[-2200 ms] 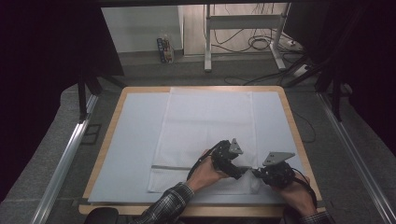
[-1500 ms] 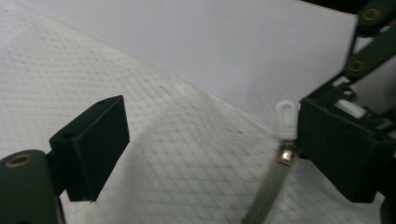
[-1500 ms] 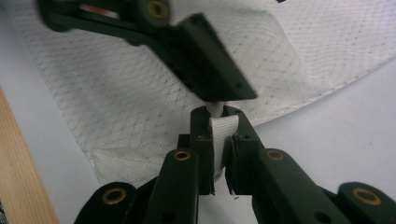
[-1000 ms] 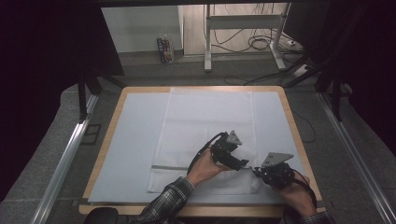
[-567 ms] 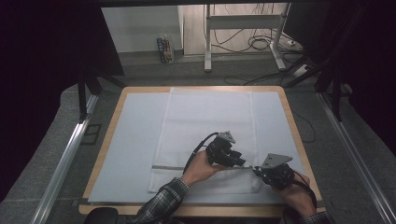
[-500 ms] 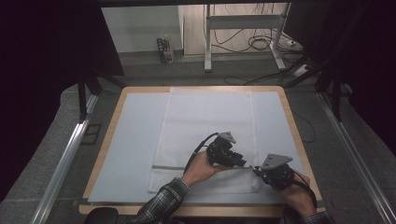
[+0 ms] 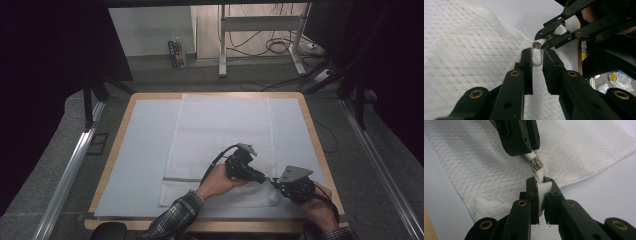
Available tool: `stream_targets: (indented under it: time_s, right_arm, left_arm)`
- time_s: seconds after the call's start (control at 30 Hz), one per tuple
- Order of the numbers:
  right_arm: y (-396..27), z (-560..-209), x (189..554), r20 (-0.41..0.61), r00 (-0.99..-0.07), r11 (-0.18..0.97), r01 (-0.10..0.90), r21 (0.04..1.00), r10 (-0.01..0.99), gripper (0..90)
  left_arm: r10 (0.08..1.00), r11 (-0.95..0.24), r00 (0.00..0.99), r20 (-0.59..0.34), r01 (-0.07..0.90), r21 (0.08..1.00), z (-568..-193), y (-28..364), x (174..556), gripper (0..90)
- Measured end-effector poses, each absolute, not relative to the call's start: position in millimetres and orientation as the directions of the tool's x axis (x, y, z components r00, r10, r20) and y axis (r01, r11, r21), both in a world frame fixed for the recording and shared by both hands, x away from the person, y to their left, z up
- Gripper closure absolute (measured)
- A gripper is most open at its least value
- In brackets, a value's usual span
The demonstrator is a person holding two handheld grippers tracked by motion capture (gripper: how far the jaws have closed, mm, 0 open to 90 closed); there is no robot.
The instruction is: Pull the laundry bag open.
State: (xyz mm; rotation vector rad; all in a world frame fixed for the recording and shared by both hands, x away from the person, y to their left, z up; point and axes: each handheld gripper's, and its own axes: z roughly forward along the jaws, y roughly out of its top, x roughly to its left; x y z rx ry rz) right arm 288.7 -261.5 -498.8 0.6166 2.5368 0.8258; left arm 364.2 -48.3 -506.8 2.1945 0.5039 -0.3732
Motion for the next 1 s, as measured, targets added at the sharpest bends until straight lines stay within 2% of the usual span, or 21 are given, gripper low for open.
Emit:
stream_targets:
  time_s: [0.3,0.47,0.6,0.77,1.0]
  right_arm:
    - [-261.6,-498.5,288.8,-0.236,-0.820,0.726,0.281,0.628,0.522,82.1]
    - [-261.7,-498.7,289.0,-0.236,-0.819,0.726,0.283,0.626,0.523,81.9]
    - [-261.8,-498.6,288.9,-0.236,-0.820,0.726,0.282,0.628,0.522,81.7]
    - [-261.7,-498.6,288.8,-0.235,-0.820,0.726,0.282,0.627,0.522,81.7]
    - [-262.6,-497.7,289.1,-0.237,-0.818,0.724,0.282,0.630,0.524,81.6]
  left_arm:
    - [0.224,-0.581,0.873,-0.434,0.476,0.659,-508.4,-50.5,362.4,80.5]
    - [0.227,-0.571,0.865,-0.448,0.491,0.658,-508.6,-52.6,361.1,76.7]
    - [0.229,-0.583,0.865,-0.447,0.489,0.649,-509.0,-52.7,360.7,81.0]
    - [0.229,-0.589,0.868,-0.441,0.484,0.647,-509.3,-53.4,359.3,81.1]
    - [0.214,-0.619,0.883,-0.417,0.453,0.642,-507.2,-53.4,358.6,76.5]
